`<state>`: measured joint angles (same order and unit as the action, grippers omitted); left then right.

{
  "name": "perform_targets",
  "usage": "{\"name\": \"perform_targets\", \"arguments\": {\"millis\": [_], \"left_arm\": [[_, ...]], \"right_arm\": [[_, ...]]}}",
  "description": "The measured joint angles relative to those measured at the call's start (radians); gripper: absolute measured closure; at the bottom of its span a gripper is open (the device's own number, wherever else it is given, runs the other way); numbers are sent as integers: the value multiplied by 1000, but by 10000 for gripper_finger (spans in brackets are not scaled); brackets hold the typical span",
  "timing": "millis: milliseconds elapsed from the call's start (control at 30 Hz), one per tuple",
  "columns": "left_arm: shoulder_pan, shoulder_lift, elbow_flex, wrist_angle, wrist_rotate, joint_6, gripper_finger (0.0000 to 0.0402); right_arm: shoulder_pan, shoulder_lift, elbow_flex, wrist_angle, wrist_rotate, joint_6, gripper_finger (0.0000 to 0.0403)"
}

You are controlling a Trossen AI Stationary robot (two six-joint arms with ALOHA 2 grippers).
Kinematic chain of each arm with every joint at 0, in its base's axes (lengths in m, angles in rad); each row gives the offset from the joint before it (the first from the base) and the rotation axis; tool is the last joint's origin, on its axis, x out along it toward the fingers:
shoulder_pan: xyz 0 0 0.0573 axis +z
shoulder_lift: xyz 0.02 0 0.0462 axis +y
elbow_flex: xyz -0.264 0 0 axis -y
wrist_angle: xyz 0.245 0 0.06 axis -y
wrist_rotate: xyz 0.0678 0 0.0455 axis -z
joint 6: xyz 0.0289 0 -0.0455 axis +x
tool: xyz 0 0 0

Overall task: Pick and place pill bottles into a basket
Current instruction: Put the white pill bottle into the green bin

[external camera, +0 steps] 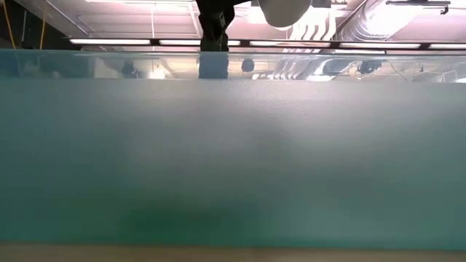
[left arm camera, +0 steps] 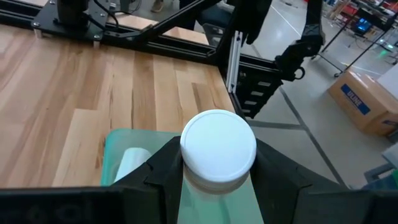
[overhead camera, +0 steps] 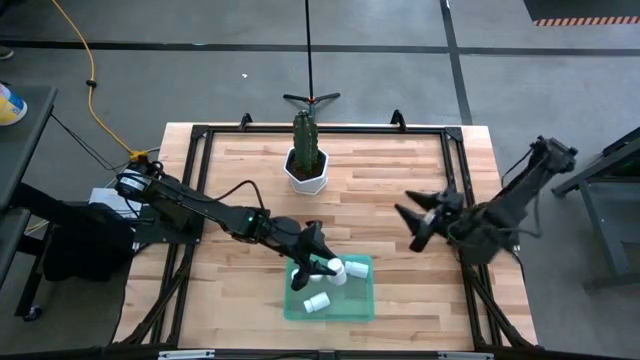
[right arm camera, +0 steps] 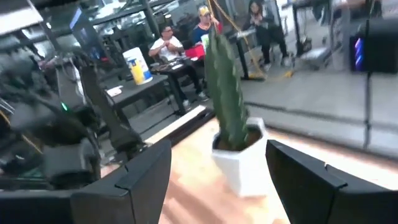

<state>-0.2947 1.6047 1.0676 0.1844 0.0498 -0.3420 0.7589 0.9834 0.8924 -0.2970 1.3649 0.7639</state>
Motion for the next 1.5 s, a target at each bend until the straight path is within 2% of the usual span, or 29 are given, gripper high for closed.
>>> {"name": "perform_targets", "arguments": {"millis": [100,167,267,367,467,533,733,833,967,1267,1500], "left_arm": [[0,0,0,0,3,0,214],[0,0,0,0,14,0,214],[0,0,0,0,14,1,214],[0,0,0,-1,14,9,214],[0,0,0,-3,13,21,214],[0,0,0,-4,11,20,214],[0,1,0,-8,-14,0,214],[0,1,0,-8,-16,-2,214],[0,1,0,-8,-32,-3,214],[0,1,0,-10,-42,-3,214],[1,1,-2,-41,-60,-3,214]], "right_arm": [[-58,-31,-200,341,-102,-66,150],[-111,-39,-300,566,-215,-150,150],[-214,-42,-415,808,-378,-246,150],[-336,-58,-508,963,-507,-271,150],[-455,-86,-566,1020,-679,-269,150],[-519,-126,-590,1031,-768,-272,150],[-687,-296,-692,1030,-921,-268,150],[-733,-404,-738,1026,-1019,-268,150],[-759,-564,-751,937,-1157,-290,150],[-771,-981,-752,571,-1166,-355,150],[-772,-952,-670,391,-1158,-370,150]]}}
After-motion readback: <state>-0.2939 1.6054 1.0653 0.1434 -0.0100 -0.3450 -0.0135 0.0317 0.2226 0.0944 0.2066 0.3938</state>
